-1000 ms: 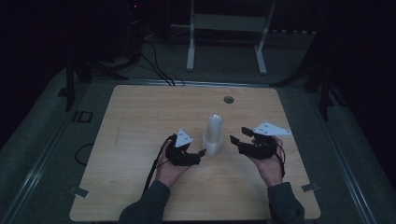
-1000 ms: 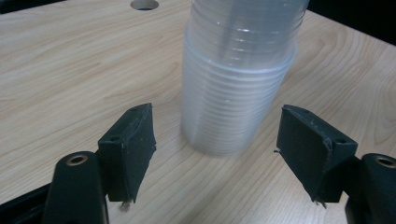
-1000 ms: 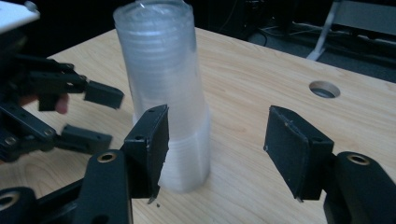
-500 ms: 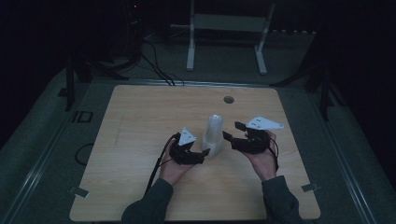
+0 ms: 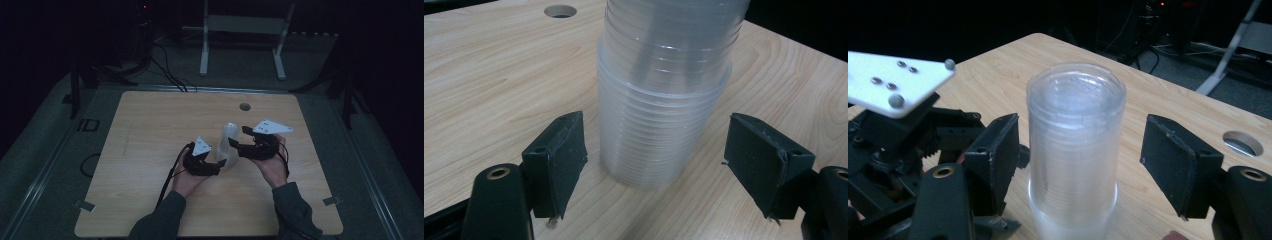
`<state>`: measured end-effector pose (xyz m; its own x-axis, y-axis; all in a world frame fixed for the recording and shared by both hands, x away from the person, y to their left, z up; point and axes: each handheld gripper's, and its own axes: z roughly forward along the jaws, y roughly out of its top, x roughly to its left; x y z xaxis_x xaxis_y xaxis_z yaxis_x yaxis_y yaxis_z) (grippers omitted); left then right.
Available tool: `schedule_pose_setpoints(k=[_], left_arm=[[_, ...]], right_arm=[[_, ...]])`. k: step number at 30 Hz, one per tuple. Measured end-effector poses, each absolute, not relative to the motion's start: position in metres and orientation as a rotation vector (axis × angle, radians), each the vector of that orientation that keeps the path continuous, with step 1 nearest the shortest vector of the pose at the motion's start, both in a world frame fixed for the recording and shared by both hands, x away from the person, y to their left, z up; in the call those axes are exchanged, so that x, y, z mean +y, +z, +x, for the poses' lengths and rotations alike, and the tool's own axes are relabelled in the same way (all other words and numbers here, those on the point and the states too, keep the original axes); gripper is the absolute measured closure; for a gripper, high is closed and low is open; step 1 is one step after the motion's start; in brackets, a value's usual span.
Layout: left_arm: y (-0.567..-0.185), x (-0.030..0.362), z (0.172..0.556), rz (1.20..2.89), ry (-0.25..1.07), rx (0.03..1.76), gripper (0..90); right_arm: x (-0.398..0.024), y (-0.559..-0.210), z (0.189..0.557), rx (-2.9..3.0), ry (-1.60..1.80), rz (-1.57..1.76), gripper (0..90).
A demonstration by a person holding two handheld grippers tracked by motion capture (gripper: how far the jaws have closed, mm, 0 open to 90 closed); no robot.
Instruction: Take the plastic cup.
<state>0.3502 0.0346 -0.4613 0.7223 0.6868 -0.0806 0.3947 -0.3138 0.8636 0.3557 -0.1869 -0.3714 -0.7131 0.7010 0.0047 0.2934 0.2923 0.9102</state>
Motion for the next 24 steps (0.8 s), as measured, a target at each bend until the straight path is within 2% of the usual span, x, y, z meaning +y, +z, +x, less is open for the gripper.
schedule_pose_setpoints(k=[17, 24], left_arm=[[-0.465, 0.029, 0.352, 1.930, 0.412, 0.797, 23.9], [-0.465, 0.024, 0.354, 1.918, 0.421, 0.795, 21.9]], right_arm=[[-0.168, -0.379, 0.375, 2.185, 1.404, 0.885, 31.5], [-0.162, -0.380, 0.380, 2.180, 1.398, 0.890, 35.5]])
